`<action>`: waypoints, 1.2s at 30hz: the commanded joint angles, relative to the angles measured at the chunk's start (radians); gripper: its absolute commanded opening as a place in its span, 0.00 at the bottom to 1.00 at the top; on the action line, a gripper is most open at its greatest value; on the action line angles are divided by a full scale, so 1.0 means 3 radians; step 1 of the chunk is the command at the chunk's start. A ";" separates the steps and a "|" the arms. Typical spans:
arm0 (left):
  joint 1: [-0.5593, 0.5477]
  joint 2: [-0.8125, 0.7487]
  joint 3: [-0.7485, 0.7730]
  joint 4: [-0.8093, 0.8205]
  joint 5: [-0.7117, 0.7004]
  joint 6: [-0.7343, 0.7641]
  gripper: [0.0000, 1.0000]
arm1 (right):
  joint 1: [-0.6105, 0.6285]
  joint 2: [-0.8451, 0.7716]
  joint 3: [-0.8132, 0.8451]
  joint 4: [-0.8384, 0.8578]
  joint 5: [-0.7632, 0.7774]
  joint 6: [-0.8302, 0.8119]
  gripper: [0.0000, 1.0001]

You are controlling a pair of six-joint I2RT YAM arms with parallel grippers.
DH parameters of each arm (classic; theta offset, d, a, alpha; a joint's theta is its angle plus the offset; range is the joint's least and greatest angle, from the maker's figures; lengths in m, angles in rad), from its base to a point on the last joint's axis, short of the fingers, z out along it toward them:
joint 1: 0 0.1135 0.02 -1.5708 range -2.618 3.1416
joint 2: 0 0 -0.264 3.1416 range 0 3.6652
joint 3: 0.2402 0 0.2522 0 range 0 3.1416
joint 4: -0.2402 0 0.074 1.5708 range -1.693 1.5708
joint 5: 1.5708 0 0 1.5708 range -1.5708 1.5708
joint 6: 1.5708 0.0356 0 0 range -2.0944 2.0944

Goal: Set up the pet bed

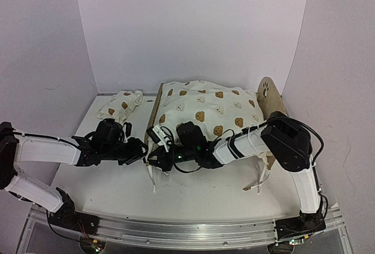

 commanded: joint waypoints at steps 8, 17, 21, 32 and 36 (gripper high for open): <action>0.0026 0.0279 -0.0043 0.0000 0.0202 0.0316 0.49 | 0.0013 -0.0087 0.0025 0.0544 -0.0268 0.0152 0.00; 0.0033 -0.0238 -0.0171 -0.0466 -0.0316 0.0072 0.45 | -0.0052 -0.0038 -0.0029 0.0568 -0.0073 0.0234 0.00; 0.0037 -0.0486 -0.0132 -0.0744 -0.0239 -0.0249 0.52 | -0.0060 -0.0021 0.0003 0.0502 -0.0117 0.0174 0.00; 0.0043 -0.0887 -0.0595 0.0060 0.0244 -0.1893 0.46 | -0.0060 0.0081 0.0137 0.0405 -0.0156 0.0120 0.00; 0.0043 -0.0946 -0.0650 0.0093 0.0106 -0.2022 0.36 | -0.0060 0.0129 0.0194 0.0408 -0.0167 0.0140 0.00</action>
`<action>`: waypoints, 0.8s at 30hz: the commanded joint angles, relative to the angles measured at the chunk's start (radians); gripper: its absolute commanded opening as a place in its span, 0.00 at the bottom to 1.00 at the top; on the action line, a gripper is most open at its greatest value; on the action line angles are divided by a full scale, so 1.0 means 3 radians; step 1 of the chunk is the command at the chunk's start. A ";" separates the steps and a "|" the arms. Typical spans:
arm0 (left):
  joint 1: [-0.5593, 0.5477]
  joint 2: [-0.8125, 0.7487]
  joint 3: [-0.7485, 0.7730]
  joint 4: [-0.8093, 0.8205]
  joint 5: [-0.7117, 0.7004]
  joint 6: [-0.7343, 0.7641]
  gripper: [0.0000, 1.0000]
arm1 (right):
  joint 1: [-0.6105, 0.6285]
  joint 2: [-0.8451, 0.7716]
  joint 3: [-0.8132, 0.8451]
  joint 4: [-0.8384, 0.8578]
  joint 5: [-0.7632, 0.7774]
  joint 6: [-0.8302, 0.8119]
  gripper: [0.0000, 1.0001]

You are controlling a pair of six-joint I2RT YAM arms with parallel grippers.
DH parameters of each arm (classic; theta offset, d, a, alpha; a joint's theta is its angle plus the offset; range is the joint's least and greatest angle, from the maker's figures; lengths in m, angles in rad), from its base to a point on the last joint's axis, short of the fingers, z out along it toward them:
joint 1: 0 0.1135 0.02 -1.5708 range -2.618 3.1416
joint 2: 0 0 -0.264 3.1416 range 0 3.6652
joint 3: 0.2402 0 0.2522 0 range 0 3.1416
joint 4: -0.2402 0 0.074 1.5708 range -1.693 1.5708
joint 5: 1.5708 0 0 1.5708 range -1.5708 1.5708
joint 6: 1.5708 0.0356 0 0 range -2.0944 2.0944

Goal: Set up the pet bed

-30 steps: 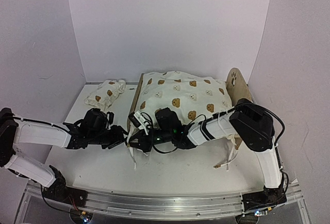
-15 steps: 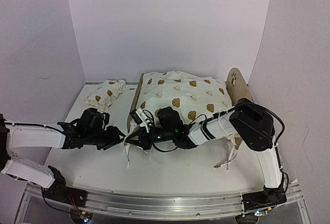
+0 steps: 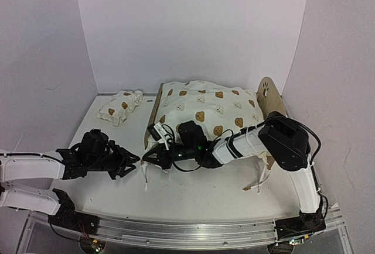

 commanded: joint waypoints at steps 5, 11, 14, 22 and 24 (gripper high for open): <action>0.0001 -0.0312 -0.0185 0.0365 -0.0256 -0.0635 0.27 | 0.0004 0.0142 0.0257 0.0094 -0.0128 0.0011 0.00; 0.0001 -0.0440 -0.0245 0.0364 -0.0453 -0.0830 0.40 | 0.0000 0.0263 0.0344 0.0065 -0.0186 0.0023 0.00; 0.0001 -0.0356 -0.0192 0.0415 -0.0428 -0.0875 0.41 | 0.0006 0.0291 0.0360 0.0065 -0.0163 0.0029 0.00; 0.0001 -0.0105 -0.0104 0.0534 -0.0214 -0.0881 0.38 | 0.0018 0.0255 0.0306 0.0114 0.0174 0.0032 0.00; 0.0001 -0.0049 -0.0094 0.0560 -0.0216 -0.0822 0.34 | 0.0026 0.0234 0.0276 0.0121 0.0314 0.0040 0.00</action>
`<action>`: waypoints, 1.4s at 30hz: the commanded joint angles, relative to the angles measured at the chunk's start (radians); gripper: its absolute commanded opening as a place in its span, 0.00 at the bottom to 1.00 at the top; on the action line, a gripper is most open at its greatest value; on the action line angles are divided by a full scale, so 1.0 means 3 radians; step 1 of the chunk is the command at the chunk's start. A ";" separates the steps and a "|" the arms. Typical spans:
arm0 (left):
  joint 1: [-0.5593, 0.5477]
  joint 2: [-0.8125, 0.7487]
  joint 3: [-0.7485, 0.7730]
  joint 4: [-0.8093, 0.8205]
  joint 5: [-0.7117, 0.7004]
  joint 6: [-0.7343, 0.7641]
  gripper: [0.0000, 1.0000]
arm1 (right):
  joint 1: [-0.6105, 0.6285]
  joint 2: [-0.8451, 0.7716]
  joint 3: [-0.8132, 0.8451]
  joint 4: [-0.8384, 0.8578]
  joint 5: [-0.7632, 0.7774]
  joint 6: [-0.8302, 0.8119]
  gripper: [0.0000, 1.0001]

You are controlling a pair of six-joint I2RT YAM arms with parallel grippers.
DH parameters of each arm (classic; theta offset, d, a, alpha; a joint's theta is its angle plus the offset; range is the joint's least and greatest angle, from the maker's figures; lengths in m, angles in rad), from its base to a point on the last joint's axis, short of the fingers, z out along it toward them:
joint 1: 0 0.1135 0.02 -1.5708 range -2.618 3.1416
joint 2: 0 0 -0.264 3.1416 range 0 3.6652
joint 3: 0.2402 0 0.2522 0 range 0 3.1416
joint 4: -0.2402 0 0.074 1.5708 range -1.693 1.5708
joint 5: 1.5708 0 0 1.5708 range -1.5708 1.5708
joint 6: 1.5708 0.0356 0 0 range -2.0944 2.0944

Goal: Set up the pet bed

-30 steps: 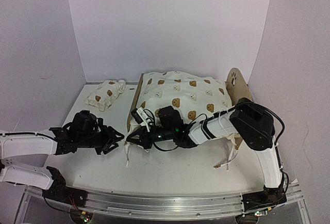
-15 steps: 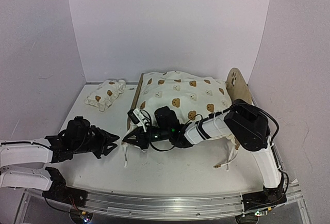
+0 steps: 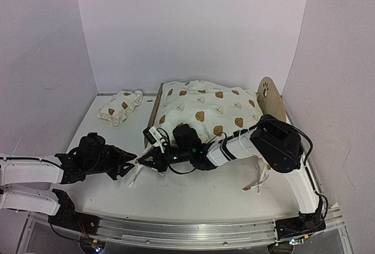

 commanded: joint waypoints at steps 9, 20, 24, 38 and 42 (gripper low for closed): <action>0.0001 0.0352 0.0273 0.0319 0.0152 0.0368 0.30 | 0.0108 -0.0248 -0.0249 0.0239 0.1396 0.0233 0.00; 0.0135 0.0464 0.0282 0.0351 0.0030 0.0782 0.29 | 0.0194 -0.0185 -0.0164 0.0288 0.1944 0.0214 0.00; 0.0341 0.0780 0.0502 0.0351 0.0182 0.1056 0.31 | 0.0197 -0.0211 -0.0189 0.0292 0.1854 0.0163 0.00; 0.0234 0.1585 0.0881 0.0330 0.0687 0.1646 0.10 | 0.0192 -0.0330 -0.0288 0.0296 0.1997 0.0168 0.00; 0.0221 0.1587 0.0895 0.0343 0.0948 0.1695 0.09 | 0.0194 -0.0338 -0.0312 0.0275 0.2020 0.0163 0.00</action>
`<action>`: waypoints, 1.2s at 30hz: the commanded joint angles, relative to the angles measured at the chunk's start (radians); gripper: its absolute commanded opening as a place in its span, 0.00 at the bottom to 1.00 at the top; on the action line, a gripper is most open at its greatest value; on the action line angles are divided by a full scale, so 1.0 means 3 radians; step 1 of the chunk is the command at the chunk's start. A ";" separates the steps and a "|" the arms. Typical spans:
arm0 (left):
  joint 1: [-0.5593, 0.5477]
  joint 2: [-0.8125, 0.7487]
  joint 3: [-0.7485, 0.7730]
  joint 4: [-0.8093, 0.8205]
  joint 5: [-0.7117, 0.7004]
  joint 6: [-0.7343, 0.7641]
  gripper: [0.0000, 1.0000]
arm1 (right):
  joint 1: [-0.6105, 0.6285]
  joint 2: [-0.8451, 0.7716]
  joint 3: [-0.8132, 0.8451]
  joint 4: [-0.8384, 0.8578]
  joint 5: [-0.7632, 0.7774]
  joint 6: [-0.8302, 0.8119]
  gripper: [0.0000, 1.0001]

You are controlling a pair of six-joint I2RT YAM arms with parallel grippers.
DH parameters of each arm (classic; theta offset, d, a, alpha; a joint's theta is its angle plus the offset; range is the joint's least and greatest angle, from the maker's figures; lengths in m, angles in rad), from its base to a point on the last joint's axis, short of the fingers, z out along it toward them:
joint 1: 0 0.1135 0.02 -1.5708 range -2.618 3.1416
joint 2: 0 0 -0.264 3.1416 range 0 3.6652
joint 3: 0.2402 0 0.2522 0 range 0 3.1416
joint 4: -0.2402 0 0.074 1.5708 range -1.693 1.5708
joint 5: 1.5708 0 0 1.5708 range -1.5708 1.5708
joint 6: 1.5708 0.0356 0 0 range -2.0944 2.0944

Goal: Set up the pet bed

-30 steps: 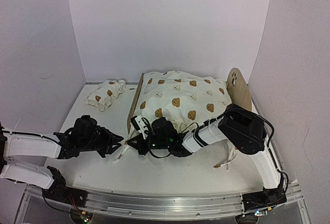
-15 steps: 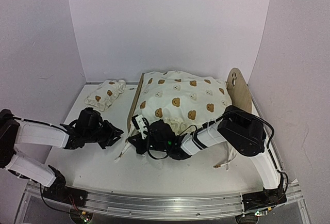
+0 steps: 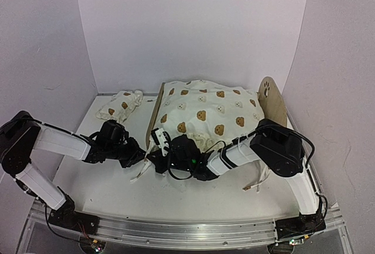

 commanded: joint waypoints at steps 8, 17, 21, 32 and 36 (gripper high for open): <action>-0.0220 -0.0344 -0.0083 0.0159 0.0480 -0.0057 0.08 | -0.0053 -0.0212 0.0012 0.0201 0.0094 -0.0087 0.00; -0.0408 -0.0366 -0.0220 0.0310 0.0367 -0.0291 0.06 | -0.0100 -0.0104 0.0152 0.0339 -0.0266 -0.0103 0.00; -0.0420 -0.0461 -0.0289 0.0351 0.0380 -0.0312 0.07 | -0.0100 -0.0104 0.0138 0.0403 -0.0344 -0.0119 0.00; -0.0169 -0.1212 -0.0677 0.0261 0.0204 -0.0165 0.14 | -0.0140 -0.0115 0.0025 0.0493 -0.0462 -0.0186 0.00; -0.0086 -0.1421 -0.0627 -0.0111 -0.0065 -0.0063 0.24 | -0.0148 -0.0120 0.0029 0.0496 -0.0522 -0.0206 0.00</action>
